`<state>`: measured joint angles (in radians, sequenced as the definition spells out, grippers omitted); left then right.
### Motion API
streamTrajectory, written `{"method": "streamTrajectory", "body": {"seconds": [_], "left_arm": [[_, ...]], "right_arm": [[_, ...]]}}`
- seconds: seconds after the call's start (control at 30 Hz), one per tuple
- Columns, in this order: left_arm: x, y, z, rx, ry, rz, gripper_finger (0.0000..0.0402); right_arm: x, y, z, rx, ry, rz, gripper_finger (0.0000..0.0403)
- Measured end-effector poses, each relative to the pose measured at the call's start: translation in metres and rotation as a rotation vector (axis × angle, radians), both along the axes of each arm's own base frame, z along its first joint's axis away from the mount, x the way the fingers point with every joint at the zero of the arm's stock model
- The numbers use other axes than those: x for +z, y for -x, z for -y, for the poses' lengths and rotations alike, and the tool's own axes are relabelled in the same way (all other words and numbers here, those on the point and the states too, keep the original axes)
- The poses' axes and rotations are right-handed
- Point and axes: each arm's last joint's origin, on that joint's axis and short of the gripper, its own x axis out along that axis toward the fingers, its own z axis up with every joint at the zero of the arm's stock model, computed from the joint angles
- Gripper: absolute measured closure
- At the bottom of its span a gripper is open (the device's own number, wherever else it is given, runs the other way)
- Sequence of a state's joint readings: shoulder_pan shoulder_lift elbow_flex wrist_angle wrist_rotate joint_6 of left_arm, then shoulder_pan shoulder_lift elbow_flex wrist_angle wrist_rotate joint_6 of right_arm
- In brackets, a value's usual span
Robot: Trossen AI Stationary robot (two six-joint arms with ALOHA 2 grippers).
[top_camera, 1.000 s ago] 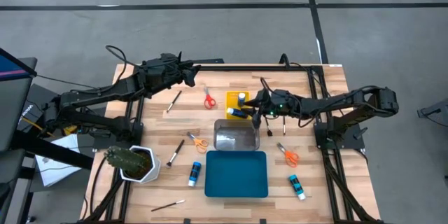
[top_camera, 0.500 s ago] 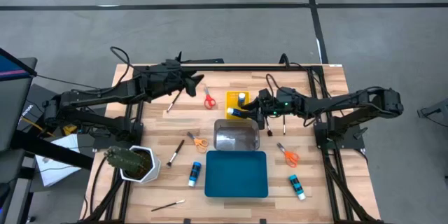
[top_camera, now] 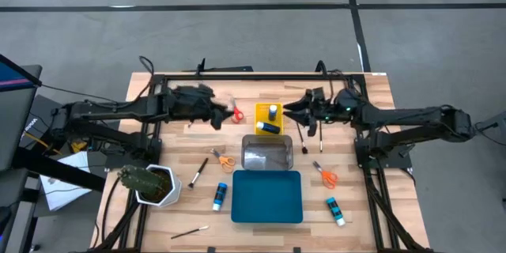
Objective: Pick & Place Paint Supplies
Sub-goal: Put the blue paint bottle into the yellow bin
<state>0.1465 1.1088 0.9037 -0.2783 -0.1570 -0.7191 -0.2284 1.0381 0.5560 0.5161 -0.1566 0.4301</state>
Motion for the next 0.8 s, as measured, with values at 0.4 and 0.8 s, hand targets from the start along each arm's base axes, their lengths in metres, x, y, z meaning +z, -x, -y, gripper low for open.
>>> {"method": "streamTrajectory", "body": {"seconds": [0.4,0.8], "left_arm": [[-0.070,-0.031,0.040,-0.074,0.548,-0.371,0.0165],[-0.104,-0.036,0.092,-0.122,0.743,-0.605,0.0165]], "right_arm": [[0.028,0.029,0.007,-0.063,0.022,0.143,0.0256],[0.032,0.036,0.012,-0.097,0.031,0.164,0.0256]]}}
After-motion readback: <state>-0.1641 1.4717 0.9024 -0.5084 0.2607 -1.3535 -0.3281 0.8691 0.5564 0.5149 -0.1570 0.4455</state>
